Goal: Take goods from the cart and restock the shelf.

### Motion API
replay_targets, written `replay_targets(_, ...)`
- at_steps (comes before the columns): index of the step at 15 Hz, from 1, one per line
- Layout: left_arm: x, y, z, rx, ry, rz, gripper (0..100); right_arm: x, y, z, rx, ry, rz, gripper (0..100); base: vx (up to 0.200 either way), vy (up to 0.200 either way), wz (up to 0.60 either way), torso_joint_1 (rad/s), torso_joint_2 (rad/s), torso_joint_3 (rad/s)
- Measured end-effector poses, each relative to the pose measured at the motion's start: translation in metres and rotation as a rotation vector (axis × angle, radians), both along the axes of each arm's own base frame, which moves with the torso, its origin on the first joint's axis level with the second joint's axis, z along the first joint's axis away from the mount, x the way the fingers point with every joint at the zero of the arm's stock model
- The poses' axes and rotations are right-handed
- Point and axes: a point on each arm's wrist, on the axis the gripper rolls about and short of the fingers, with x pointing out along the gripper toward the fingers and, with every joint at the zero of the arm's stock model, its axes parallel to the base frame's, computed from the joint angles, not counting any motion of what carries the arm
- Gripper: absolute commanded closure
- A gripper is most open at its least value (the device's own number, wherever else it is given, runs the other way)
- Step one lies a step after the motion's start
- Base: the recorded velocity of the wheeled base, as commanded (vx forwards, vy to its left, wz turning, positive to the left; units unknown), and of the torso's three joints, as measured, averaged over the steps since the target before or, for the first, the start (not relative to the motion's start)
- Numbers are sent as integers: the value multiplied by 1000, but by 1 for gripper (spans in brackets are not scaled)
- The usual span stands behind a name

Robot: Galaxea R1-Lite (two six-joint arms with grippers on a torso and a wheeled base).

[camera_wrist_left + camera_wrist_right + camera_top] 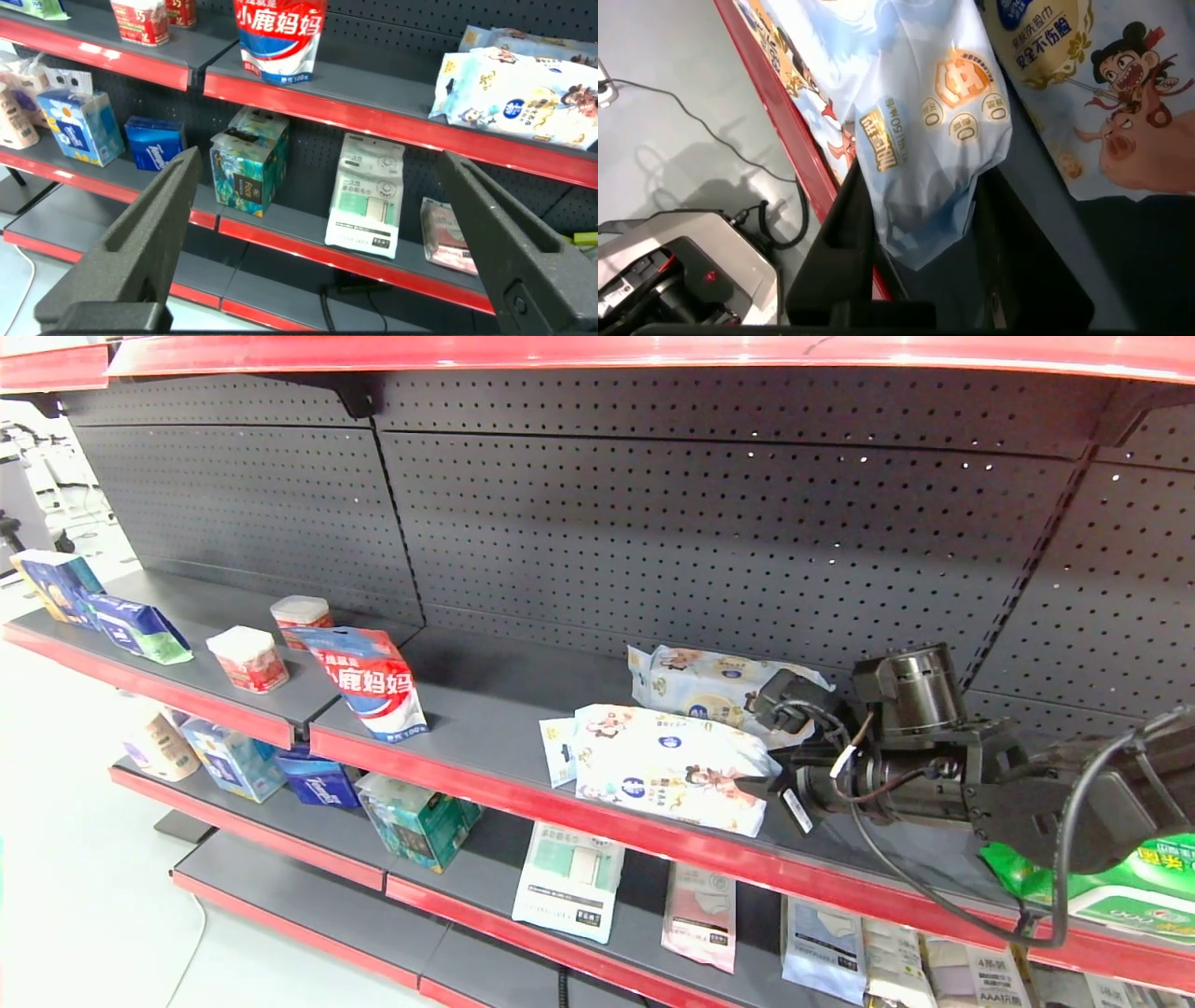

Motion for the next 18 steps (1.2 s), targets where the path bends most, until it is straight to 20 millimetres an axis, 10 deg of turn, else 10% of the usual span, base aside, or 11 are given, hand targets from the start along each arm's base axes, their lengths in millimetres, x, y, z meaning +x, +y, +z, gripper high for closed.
replay_targets(18,0,0,0,0,0,0,0,-13,10,-1,-23,7,-51,100,0,0,0,0,0,0)
